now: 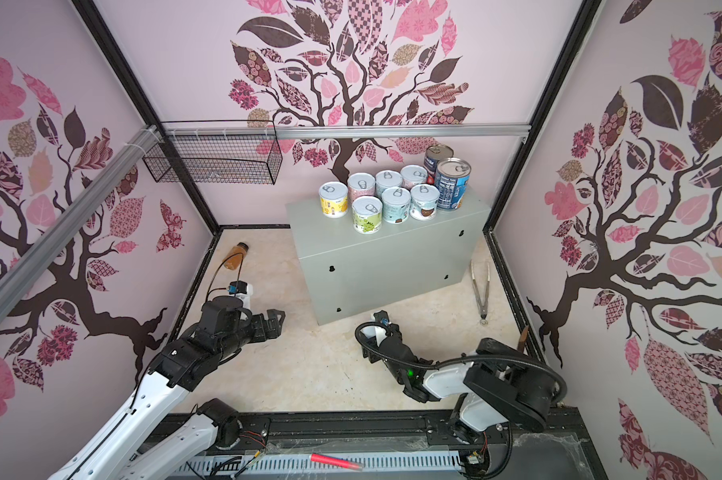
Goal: Place and organize the canned foods onto the counter
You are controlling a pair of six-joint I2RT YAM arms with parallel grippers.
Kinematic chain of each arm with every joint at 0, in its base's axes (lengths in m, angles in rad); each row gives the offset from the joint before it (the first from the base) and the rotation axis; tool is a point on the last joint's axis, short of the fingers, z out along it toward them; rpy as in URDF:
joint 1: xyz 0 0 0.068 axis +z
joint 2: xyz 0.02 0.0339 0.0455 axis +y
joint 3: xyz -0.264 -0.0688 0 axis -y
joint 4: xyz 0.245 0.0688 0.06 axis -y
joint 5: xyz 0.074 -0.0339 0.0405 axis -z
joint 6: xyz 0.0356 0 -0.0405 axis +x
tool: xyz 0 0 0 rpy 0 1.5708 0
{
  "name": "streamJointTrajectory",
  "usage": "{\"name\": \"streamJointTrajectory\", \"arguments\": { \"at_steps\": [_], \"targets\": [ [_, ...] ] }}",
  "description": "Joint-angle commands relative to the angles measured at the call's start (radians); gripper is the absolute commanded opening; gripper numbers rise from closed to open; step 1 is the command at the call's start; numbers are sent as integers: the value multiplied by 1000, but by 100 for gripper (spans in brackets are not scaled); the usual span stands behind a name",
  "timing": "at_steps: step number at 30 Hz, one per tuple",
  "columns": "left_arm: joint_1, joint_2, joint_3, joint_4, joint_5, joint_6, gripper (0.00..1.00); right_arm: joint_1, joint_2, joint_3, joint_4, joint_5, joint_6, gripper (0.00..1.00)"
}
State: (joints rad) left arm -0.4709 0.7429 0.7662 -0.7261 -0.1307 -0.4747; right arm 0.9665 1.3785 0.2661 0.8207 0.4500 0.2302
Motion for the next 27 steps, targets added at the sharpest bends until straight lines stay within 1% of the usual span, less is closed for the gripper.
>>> {"name": "streamJointTrajectory", "arguments": {
  "at_steps": [1,3,7,14,22,25,27],
  "targets": [
    [4,-24,-30,24,-1,17,98,1,-122,57,-194,11,-28,48],
    [3,-35,-34,28,6,22,98,1,-187,83,-290,-5,-29,48],
    [3,-49,-39,34,23,42,98,2,-270,145,-473,-42,-39,47],
    [3,-47,-43,40,44,57,98,1,-413,222,-706,-94,-28,46],
    [3,-29,-43,52,78,63,98,1,-457,435,-1014,-196,-20,46],
    [3,-27,-44,54,95,68,98,1,-465,532,-1091,-251,-31,46],
    [3,-28,-45,58,101,68,98,2,-443,619,-1156,-303,-46,45]
  ]
}}
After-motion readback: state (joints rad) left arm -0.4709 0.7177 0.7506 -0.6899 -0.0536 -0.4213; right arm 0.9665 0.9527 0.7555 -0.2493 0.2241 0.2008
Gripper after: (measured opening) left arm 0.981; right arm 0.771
